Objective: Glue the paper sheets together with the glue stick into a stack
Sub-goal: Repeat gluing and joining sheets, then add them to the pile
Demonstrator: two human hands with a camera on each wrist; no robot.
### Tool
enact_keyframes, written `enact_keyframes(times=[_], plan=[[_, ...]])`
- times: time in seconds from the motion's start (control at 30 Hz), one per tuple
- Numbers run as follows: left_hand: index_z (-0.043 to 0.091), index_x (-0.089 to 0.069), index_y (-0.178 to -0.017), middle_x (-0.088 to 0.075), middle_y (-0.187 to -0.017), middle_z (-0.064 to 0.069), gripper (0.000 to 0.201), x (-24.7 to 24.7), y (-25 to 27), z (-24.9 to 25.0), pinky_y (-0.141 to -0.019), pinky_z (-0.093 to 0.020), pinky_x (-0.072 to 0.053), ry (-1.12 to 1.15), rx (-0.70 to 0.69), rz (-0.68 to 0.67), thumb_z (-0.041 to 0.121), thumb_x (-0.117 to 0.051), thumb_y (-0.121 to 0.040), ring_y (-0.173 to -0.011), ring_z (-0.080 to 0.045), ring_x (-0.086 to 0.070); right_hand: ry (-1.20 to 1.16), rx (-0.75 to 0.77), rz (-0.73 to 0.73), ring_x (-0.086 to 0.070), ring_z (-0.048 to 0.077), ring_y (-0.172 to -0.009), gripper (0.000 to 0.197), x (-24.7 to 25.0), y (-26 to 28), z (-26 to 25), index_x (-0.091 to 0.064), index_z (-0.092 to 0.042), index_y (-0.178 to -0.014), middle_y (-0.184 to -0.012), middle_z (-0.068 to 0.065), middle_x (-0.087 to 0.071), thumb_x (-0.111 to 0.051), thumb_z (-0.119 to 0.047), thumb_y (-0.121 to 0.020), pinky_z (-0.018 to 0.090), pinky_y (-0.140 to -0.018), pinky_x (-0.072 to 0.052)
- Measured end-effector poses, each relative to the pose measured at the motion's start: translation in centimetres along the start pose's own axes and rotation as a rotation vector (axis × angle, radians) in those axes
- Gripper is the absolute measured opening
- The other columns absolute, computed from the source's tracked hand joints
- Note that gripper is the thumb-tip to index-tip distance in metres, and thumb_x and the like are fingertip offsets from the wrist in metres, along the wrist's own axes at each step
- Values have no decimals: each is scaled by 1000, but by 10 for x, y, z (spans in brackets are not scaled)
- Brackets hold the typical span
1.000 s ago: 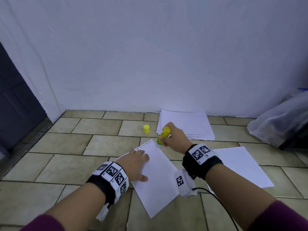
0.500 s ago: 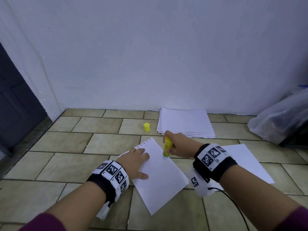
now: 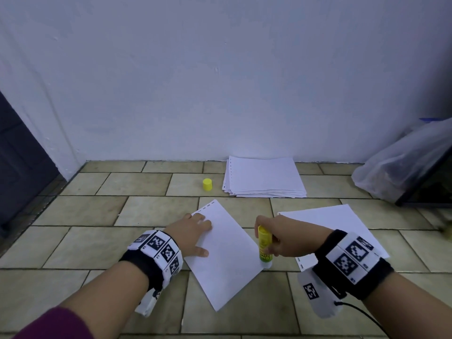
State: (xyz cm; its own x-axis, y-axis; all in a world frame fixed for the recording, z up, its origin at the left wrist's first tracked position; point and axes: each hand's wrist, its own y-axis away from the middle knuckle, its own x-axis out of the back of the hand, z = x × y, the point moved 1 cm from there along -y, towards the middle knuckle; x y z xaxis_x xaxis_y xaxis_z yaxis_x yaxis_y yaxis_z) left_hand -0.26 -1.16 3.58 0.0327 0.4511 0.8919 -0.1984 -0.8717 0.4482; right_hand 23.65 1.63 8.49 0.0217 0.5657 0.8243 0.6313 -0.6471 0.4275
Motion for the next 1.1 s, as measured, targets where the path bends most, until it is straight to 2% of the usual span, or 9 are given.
enact_keyframes(times=[0.1,0.23,0.37,0.47,0.53,0.67,0.77,0.93,1.1], plan=[[26,-31,-144,-20,-153,-2,53,0,-1,-4,-105,-34,-37,-12,-3,32,18,-52,-96,-136,-22,-24,-262,-20,48,-64,19,-68,21,11,7,12,-49,-13,-100,-82,5,-64,-65,-11,-86,33,-67,-55],[29,-29,-144,-20,-150,-1,62,-1,0,-7,-95,-28,-41,-50,1,44,-1,-46,-92,-133,-20,-26,-889,-19,342,-67,31,-63,23,34,15,31,-49,-5,-83,-83,26,-67,-69,3,-77,36,-61,-57],[31,-28,-143,-14,-152,2,58,2,4,-11,-97,-33,-43,-37,11,18,18,-54,-94,-132,-21,-34,-1191,26,493,-67,32,-61,22,42,13,37,-44,-7,-78,-70,23,-66,-66,-3,-77,30,-58,-57],[32,-24,-146,-25,-145,3,65,6,8,-15,-88,-32,-44,-38,31,-13,42,-57,-91,-118,-22,-50,-1274,-14,555,-67,30,-58,19,39,2,36,-45,-7,-78,-68,21,-65,-56,4,-88,29,-55,-57],[31,-26,-145,-32,-139,2,70,6,10,-17,-86,-31,-44,-38,50,-1,53,-59,-87,-118,-20,-48,-1401,-14,568,-68,28,-59,18,33,-6,32,-47,-8,-78,-69,18,-66,-53,2,-91,28,-56,-58],[23,-34,-138,-29,-139,2,59,0,15,-19,-93,-33,-44,-9,30,59,49,-56,-90,-128,-15,-32,-1880,-45,594,-70,21,-60,15,19,-25,27,-52,-6,-81,-67,11,-69,-48,-9,-95,23,-56,-57],[23,-36,-136,-30,-141,2,48,-3,18,-20,-97,-36,-44,25,13,73,38,-53,-94,-127,-15,-34,-2073,-104,576,-67,17,-53,16,9,-42,27,-54,-5,-87,-62,10,-65,-50,-18,-94,21,-50,-55],[29,-30,-145,-30,-142,1,59,-2,19,-21,-98,-34,-42,17,20,45,41,-54,-93,-131,-16,-32,-2003,-93,564,-63,15,-51,11,3,-61,25,-56,-3,-91,-76,14,-61,-52,-12,-94,20,-49,-53],[19,-38,-136,-24,-144,0,69,-2,11,-9,-97,-35,-39,-22,36,87,58,-59,-84,-135,-18,-24,-1078,-151,730,-49,16,-57,15,10,-77,25,-63,-2,-85,-71,8,-57,-73,1,-74,24,-54,-43]])
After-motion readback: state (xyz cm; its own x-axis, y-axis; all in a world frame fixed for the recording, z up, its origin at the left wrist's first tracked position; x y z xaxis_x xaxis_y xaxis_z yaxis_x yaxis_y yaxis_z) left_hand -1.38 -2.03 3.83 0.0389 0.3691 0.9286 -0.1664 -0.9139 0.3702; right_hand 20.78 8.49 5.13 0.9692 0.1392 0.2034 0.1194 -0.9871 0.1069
